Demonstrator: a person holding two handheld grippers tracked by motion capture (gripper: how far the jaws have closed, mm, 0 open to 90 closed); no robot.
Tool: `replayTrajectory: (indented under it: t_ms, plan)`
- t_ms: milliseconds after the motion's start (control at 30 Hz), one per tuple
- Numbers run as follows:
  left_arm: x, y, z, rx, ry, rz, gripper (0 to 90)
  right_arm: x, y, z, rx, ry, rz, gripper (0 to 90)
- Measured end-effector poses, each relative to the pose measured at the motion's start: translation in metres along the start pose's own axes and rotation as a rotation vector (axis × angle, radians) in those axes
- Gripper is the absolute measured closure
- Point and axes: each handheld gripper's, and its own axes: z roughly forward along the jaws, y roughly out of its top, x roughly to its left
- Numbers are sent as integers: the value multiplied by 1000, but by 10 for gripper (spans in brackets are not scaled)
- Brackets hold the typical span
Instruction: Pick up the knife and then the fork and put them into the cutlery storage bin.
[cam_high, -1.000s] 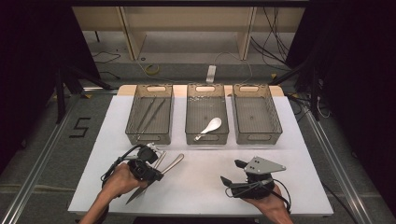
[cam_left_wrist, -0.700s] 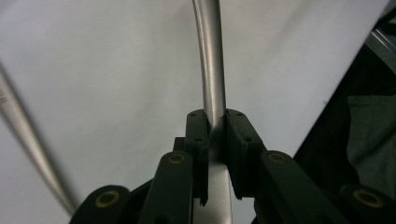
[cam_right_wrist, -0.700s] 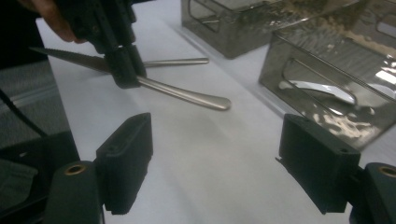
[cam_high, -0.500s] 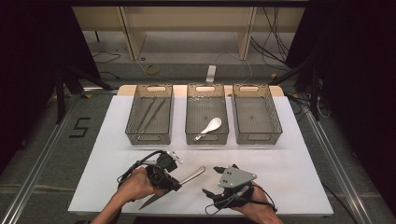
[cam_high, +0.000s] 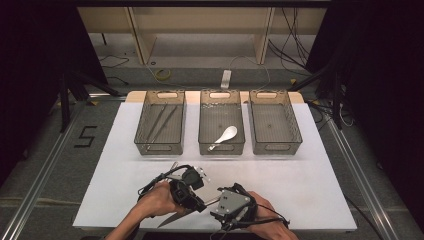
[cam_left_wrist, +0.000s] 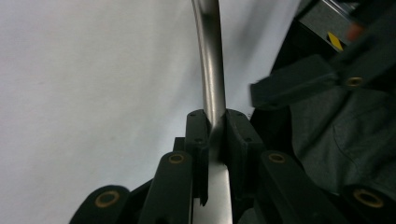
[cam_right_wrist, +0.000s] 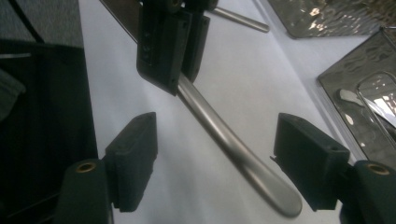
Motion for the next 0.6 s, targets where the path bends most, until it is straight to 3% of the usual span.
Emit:
replayTrajectory:
  t_ms: [200, 600]
  plan:
    - [-2, 2, 2, 13, -10, 19, 793, 3, -2, 5, 61, 6, -78, 422]
    - [-6, 3, 4, 25, -41, 44, 793, 6, -3, 7, 76, 19, -156, 668]
